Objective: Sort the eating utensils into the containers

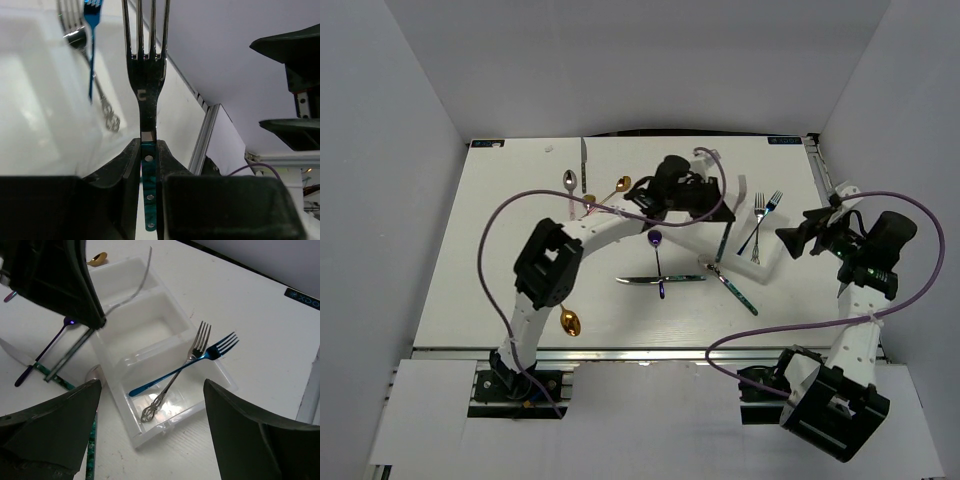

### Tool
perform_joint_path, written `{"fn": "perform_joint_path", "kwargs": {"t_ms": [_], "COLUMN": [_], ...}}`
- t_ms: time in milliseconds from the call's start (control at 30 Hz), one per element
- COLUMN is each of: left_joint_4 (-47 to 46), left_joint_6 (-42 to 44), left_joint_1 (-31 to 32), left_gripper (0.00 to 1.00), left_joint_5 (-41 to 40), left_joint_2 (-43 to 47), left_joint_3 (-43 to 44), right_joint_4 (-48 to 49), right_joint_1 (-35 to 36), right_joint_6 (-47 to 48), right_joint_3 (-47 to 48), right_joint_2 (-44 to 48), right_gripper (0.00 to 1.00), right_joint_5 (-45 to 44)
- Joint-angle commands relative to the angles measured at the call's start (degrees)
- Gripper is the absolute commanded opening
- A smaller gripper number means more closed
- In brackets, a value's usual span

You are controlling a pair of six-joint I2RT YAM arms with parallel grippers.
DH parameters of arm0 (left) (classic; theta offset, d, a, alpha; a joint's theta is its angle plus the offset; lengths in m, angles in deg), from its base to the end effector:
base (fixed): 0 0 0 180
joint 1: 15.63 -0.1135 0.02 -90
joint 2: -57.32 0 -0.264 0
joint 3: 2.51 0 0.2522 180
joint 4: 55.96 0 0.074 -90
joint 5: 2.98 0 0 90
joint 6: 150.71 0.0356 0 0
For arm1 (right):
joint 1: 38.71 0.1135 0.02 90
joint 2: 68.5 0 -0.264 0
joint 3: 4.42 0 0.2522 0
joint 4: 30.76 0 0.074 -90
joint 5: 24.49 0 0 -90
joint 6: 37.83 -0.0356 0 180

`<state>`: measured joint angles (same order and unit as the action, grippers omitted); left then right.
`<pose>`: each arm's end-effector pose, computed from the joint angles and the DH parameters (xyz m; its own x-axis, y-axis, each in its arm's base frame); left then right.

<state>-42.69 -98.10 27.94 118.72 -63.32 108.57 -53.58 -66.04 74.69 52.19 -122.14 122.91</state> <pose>0.3489 -0.3577 0.2583 -0.7925 0.0408 -0.6085 0.5740 0.3870 -0.7217 0.1941 -0.0666 0.3075 -0.1038 -0.1786 -0.9784 -0.5373 0.8379 -0.0960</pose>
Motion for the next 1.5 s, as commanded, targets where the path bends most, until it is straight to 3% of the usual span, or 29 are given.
{"fn": "perform_joint_path", "kwargs": {"t_ms": [0, 233, 400, 567, 667, 900, 1100, 1367, 1467], "left_joint_4": [-11.00, -12.87, -13.22, -14.88, -20.40, -21.83, -21.83, -21.83, -21.83], "left_joint_6": [-0.75, 0.73, 4.86, 6.89, 7.33, 6.98, 7.24, 6.62, 6.89], "left_joint_1": [2.12, 6.43, 8.10, 8.81, 9.25, 9.69, 10.39, 10.39, 10.48], "left_gripper": [0.00, 0.00, 0.00, 0.00, 0.00, 0.00, 0.17, 0.29, 0.42], "left_joint_5": [0.29, -6.99, -14.02, -19.03, -21.32, -21.77, -21.95, -21.07, -21.33], "left_joint_2": [-4.05, -16.97, -23.22, -25.34, -24.82, -26.14, -23.42, -20.69, -18.50], "left_joint_3": [5.86, 23.94, 30.11, 31.00, 26.88, 25.64, 21.52, 17.38, 16.33], "right_joint_4": [4.84, 4.93, 4.75, 4.67, 4.75, 4.84, 5.10, 5.19, 5.19], "right_joint_1": [-2.19, -2.73, -2.81, -2.90, -2.90, -2.90, -2.90, -2.90, -2.90], "right_joint_6": [-3.36, -3.80, -3.63, -3.71, -3.80, -3.98, -4.07, -4.07, -3.98], "right_joint_3": [-0.93, -1.01, -1.01, -1.01, -1.10, -1.36, -1.37, -1.63, -1.72], "right_joint_2": [1.44, 0.91, 0.91, 0.56, 0.47, 0.30, 0.03, -0.23, -0.32], "right_gripper": [0.89, 0.89, 0.89, 0.89, 0.89, 0.89, 0.89, 0.89, 0.89], "right_joint_5": [1.56, 2.80, 3.24, 3.68, 3.85, 4.03, 4.03, 3.94, 4.47]}}
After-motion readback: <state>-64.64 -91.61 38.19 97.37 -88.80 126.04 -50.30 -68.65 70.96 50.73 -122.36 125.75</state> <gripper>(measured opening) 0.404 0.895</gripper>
